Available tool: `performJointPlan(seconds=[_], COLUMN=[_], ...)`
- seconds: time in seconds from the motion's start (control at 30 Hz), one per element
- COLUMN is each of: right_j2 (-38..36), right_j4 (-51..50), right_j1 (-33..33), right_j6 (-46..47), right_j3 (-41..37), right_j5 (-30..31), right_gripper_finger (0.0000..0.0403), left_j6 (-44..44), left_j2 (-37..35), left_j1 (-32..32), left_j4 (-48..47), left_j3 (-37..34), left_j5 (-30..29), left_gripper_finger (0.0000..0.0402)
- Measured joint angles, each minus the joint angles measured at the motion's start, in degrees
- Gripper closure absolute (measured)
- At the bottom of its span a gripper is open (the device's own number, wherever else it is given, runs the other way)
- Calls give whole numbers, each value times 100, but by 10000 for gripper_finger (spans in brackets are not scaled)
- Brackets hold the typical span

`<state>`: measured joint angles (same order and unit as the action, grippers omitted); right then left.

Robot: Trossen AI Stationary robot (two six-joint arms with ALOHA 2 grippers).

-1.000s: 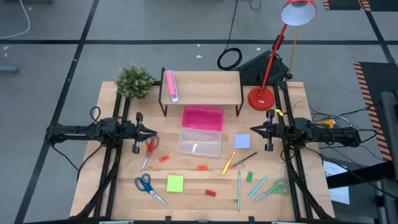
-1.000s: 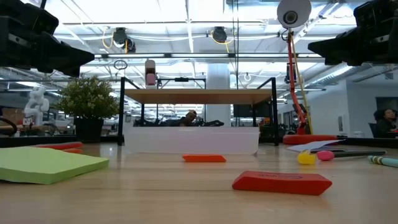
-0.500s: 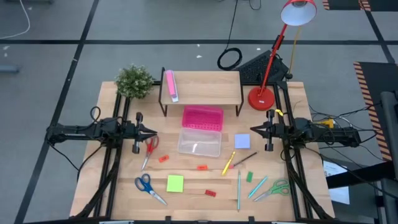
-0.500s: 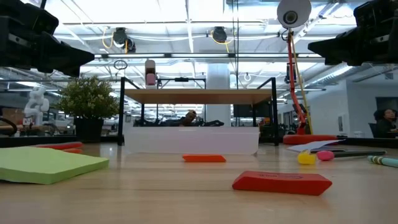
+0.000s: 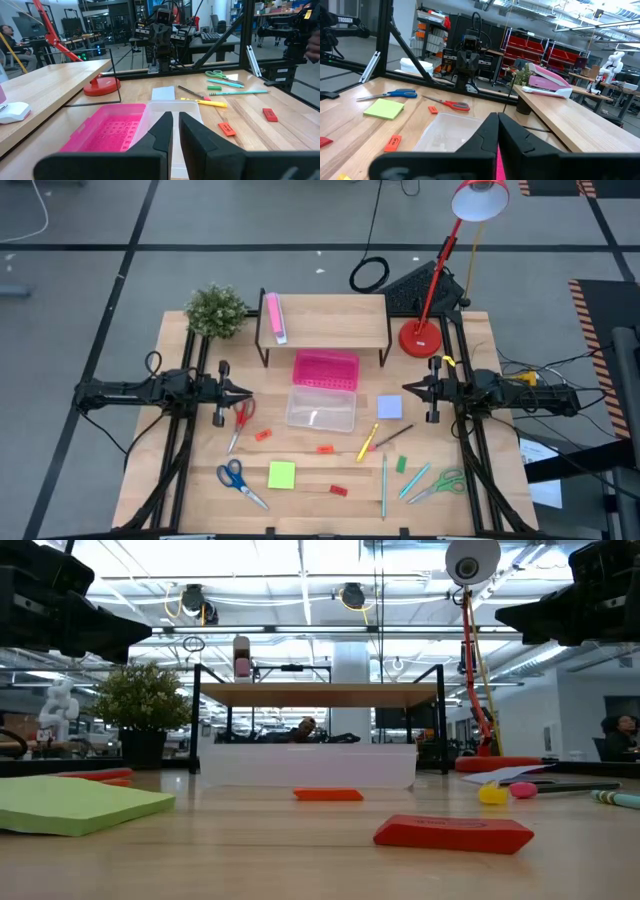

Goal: Pack school essentials

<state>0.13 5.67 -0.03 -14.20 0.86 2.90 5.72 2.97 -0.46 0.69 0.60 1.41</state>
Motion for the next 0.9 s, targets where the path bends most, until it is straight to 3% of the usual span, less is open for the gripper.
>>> performJointPlan(seconds=[0.23,0.43,0.73,0.9], right_j2=[1,135,988,1612], right_j4=[164,160,60,-571], right_j1=[4,4,10,10], right_j6=[-321,156,748,993], right_j3=[1,322,1639,2596], right_j5=[4,149,159,155], right_gripper_finger=[403,403,403,403], left_j6=[0,0,0,0], left_j2=[1,0,1,1], left_j1=[1,0,0,-1], left_j4=[0,0,1,4], left_j3=[0,-1,0,0], left_j5=[2,0,0,0], left_gripper_finger=[366,366,366,366])
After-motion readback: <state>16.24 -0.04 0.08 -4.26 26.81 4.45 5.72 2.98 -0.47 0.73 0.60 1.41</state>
